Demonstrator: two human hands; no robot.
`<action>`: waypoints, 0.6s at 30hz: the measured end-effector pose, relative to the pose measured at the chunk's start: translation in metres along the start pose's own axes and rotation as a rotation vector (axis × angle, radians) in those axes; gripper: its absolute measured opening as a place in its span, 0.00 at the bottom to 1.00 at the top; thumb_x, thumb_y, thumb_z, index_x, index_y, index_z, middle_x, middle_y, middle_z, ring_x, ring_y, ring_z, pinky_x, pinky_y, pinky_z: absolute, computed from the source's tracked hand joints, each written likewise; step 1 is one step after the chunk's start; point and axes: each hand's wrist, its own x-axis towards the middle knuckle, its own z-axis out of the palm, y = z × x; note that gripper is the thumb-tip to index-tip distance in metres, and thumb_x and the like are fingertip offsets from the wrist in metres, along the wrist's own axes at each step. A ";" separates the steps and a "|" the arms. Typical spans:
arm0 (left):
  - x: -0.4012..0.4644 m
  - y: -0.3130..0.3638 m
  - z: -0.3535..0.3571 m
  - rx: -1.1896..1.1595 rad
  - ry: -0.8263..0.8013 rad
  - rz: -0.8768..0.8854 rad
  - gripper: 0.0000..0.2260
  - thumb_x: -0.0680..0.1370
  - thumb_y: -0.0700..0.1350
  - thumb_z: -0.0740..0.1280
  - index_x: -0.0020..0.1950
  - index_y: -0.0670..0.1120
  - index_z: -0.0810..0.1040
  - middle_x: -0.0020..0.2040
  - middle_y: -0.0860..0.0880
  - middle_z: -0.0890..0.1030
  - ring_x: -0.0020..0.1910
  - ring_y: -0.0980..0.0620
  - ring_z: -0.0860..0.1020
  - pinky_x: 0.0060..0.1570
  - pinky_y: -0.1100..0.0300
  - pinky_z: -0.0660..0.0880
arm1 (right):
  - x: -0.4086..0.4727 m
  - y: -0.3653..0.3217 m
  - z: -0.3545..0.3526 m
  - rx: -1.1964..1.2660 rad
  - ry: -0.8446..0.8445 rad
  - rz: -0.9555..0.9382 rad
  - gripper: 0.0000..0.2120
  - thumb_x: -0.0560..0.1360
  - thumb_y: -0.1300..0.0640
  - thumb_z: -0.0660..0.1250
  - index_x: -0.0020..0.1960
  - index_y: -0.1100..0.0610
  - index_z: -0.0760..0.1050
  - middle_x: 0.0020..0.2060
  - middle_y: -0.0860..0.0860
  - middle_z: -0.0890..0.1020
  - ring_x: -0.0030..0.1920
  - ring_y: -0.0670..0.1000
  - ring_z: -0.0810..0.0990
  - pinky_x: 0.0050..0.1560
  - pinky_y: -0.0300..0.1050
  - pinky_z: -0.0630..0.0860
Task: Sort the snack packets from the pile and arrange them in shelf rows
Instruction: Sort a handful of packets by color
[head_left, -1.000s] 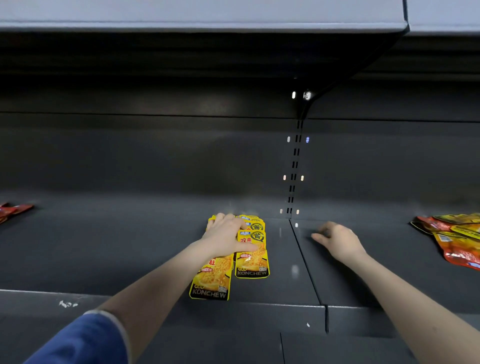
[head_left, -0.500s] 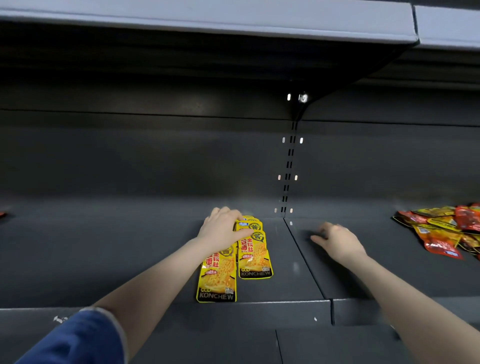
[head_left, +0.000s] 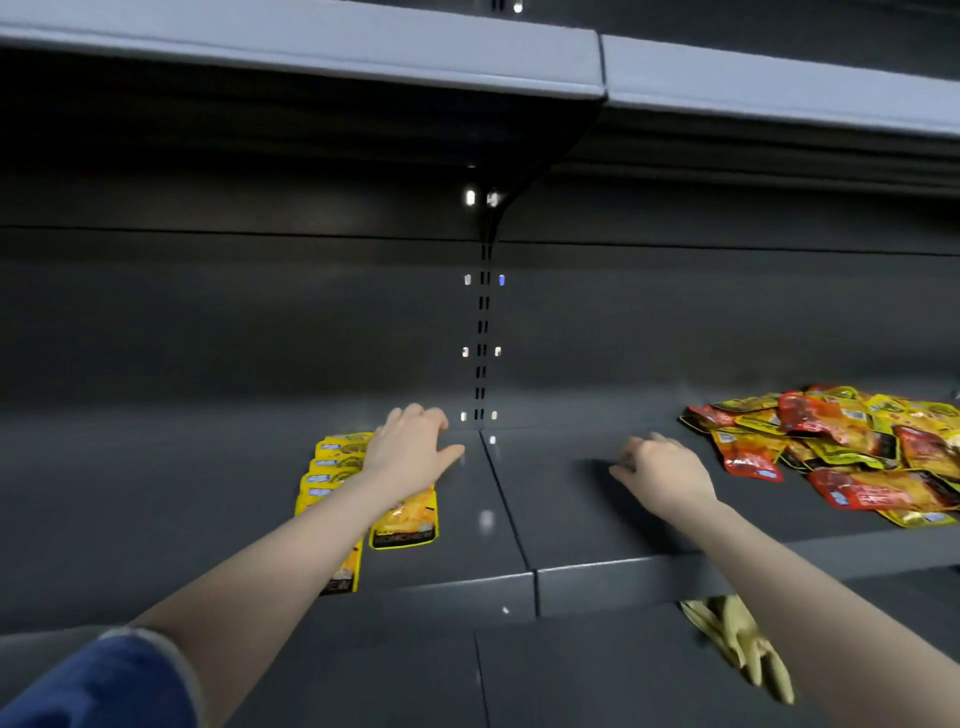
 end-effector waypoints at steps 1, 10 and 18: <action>0.001 0.014 0.002 -0.001 0.006 -0.001 0.18 0.78 0.56 0.63 0.64 0.49 0.72 0.62 0.47 0.72 0.65 0.46 0.67 0.61 0.53 0.67 | 0.002 0.014 -0.002 -0.009 0.023 -0.011 0.15 0.77 0.47 0.61 0.56 0.56 0.75 0.53 0.55 0.77 0.57 0.57 0.75 0.53 0.45 0.71; 0.011 0.172 0.048 -0.072 -0.036 -0.062 0.19 0.78 0.56 0.63 0.65 0.48 0.71 0.64 0.46 0.71 0.66 0.45 0.66 0.63 0.53 0.65 | 0.015 0.164 -0.026 -0.066 0.147 -0.072 0.15 0.77 0.46 0.62 0.59 0.53 0.75 0.57 0.55 0.77 0.59 0.57 0.74 0.57 0.47 0.69; 0.040 0.255 0.072 -0.079 -0.083 -0.038 0.20 0.78 0.56 0.62 0.66 0.47 0.71 0.64 0.46 0.71 0.65 0.46 0.67 0.64 0.53 0.66 | 0.030 0.256 -0.027 -0.065 0.163 0.006 0.17 0.77 0.45 0.61 0.61 0.53 0.75 0.55 0.54 0.77 0.59 0.57 0.73 0.57 0.49 0.70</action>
